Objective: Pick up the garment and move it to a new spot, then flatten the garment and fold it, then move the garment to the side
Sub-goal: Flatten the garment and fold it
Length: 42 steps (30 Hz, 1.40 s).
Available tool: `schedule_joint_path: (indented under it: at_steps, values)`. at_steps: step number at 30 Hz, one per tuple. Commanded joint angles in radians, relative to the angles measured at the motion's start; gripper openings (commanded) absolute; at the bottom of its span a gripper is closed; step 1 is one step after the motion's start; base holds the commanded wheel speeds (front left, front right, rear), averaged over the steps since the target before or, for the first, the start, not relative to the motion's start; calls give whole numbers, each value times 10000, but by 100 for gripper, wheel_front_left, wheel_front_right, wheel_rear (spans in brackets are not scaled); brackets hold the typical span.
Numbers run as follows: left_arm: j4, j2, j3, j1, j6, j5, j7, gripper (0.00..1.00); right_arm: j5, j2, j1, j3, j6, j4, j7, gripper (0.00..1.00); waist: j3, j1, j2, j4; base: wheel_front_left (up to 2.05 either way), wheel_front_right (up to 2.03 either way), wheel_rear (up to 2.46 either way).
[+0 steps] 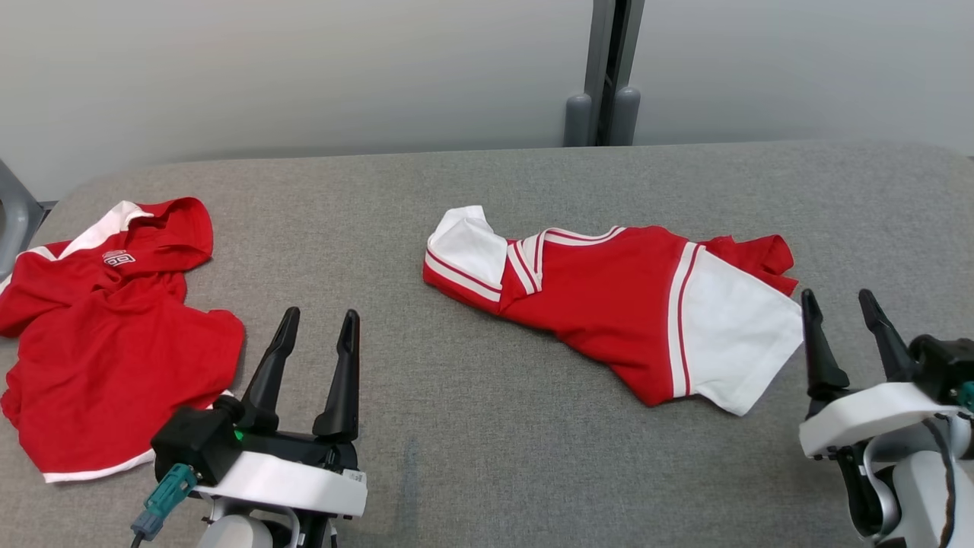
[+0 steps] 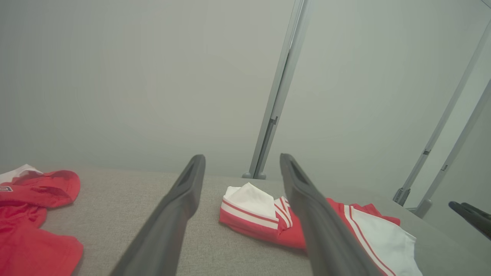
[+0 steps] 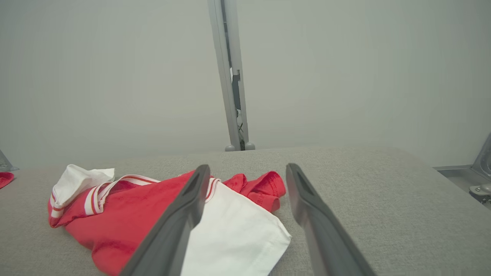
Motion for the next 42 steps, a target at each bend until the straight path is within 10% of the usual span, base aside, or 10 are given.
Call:
schedule_joint_path:
  at_steps: [1,25,27,28,30,42]
  values:
    - [24,38,11,-44,-50,64,-30,100,133,-78,71,-124,-3,158,-23,100,44,0,0,38,0,0,0]
    - [326,39,-351,-1043,-315,560,-31,100,3751,-1400,-1657,1055,-1,3206,82,100,1681,0,0,998,0,0,0]
    - [328,33,-369,-1074,-307,554,-31,100,3918,-1448,-1663,1200,-1,3247,79,93,1690,0,0,1003,0,0,0]
    - [334,33,-380,-1087,-298,551,-31,100,4063,-1490,-1675,1380,-1,3241,76,41,1689,0,0,1001,0,0,0]
    - [359,36,-382,-1085,-284,548,-31,100,4327,-1560,-1692,1701,-1,3118,49,0,1663,0,0,974,0,0,0]
    - [614,38,-440,-583,-203,384,-31,100,6034,-1540,-811,3302,-1,273,-17,0,616,0,0,703,0,0,0]
